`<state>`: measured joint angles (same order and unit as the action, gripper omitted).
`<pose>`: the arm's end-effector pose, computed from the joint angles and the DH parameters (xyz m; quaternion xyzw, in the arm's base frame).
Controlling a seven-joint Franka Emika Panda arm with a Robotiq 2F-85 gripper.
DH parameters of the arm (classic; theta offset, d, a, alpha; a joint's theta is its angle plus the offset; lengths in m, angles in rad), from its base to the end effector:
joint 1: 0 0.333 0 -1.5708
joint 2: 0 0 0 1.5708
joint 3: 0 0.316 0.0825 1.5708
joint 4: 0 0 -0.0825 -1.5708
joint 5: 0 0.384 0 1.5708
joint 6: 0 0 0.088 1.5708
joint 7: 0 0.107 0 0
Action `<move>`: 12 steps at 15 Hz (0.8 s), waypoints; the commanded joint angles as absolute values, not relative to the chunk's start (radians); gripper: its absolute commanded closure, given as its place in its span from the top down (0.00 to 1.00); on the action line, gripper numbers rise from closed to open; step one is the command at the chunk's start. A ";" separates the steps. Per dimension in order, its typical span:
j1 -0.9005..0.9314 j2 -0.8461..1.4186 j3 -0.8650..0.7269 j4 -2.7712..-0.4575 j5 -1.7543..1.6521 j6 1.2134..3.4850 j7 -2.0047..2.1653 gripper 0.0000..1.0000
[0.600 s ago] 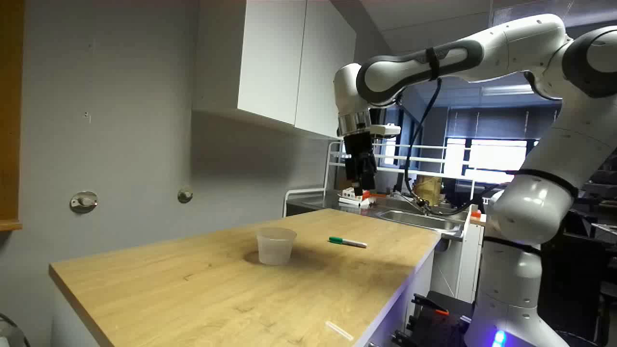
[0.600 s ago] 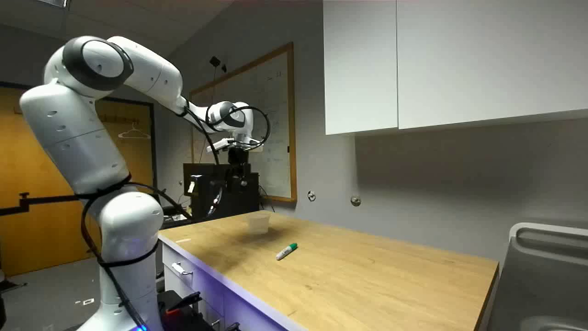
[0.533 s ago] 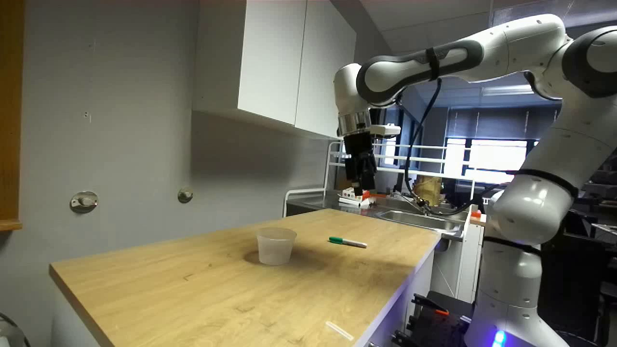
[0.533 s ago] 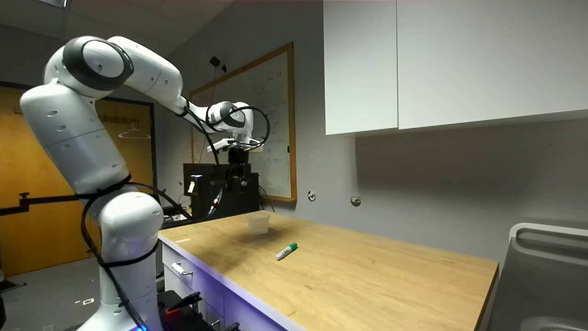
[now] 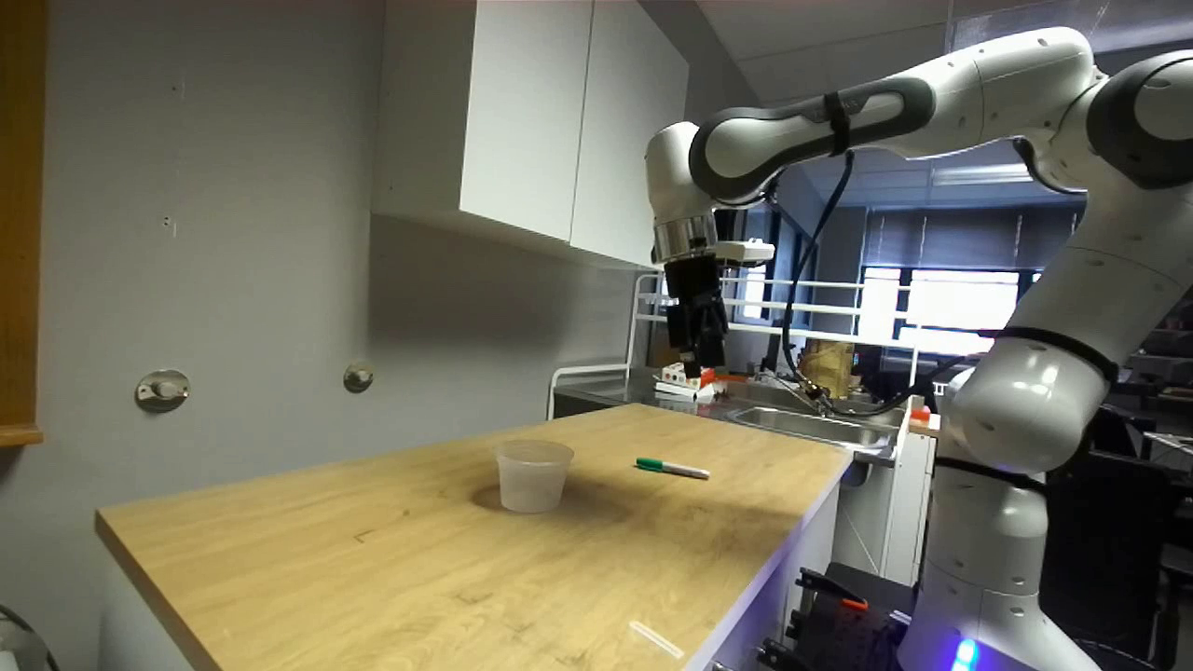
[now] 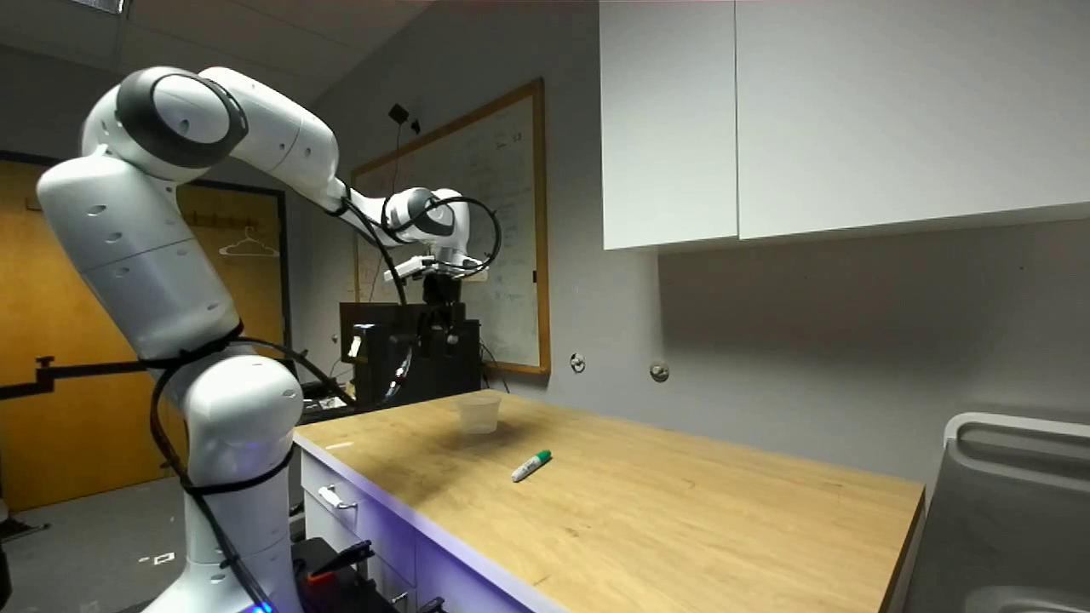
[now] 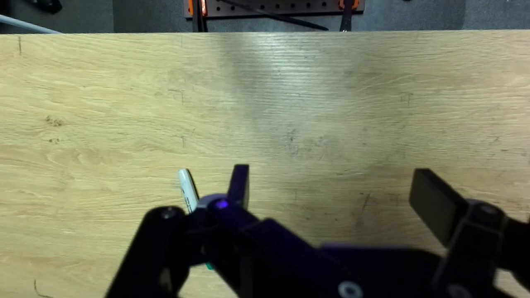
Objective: Put the marker inside the clear cup
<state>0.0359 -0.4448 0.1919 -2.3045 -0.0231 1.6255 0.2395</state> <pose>0.3812 0.0923 0.4958 0.9912 -0.0178 -0.1057 0.0776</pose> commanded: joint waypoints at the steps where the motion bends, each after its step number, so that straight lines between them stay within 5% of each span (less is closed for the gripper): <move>1: 0.052 -0.443 0.178 -2.303 -0.028 1.624 0.245 1.00; 12: 0.050 -0.398 0.140 -2.310 -0.071 1.647 0.153 1.00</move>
